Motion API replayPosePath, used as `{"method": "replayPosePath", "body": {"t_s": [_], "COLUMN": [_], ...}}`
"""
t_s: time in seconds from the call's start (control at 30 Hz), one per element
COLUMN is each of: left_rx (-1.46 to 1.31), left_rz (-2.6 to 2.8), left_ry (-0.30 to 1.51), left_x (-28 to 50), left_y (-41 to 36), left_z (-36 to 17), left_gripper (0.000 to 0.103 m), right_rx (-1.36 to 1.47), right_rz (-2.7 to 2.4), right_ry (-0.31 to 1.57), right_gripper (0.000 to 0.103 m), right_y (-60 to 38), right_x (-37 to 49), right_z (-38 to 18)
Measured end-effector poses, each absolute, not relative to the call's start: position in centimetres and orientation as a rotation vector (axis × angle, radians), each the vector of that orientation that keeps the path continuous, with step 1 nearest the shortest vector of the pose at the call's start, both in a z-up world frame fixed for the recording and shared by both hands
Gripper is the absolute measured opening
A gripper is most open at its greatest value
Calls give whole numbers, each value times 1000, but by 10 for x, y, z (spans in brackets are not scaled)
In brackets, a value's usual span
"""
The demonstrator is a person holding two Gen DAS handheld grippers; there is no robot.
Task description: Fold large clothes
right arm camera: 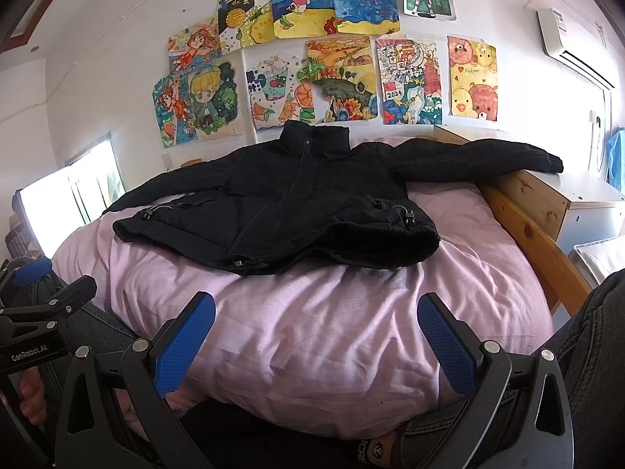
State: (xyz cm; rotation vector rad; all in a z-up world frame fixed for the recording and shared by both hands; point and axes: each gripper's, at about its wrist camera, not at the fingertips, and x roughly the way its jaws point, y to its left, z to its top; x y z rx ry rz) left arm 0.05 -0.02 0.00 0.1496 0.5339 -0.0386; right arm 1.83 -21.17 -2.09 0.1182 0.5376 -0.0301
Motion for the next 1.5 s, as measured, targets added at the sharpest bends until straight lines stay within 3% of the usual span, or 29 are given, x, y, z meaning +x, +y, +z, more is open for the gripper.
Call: {"method": "replayPosePath", "body": {"t_s": [1.5], "left_rx": [150], "left_rz": [-38], "left_ry": [530], "left_x": [0], "left_y": [0], "left_z": [0], "left_gripper": [103], "right_rx": [125], "right_rz": [-31], "right_ry": [543], "right_gripper": [102], "right_y": [-215], "right_x": [24], "right_z": [-26]}}
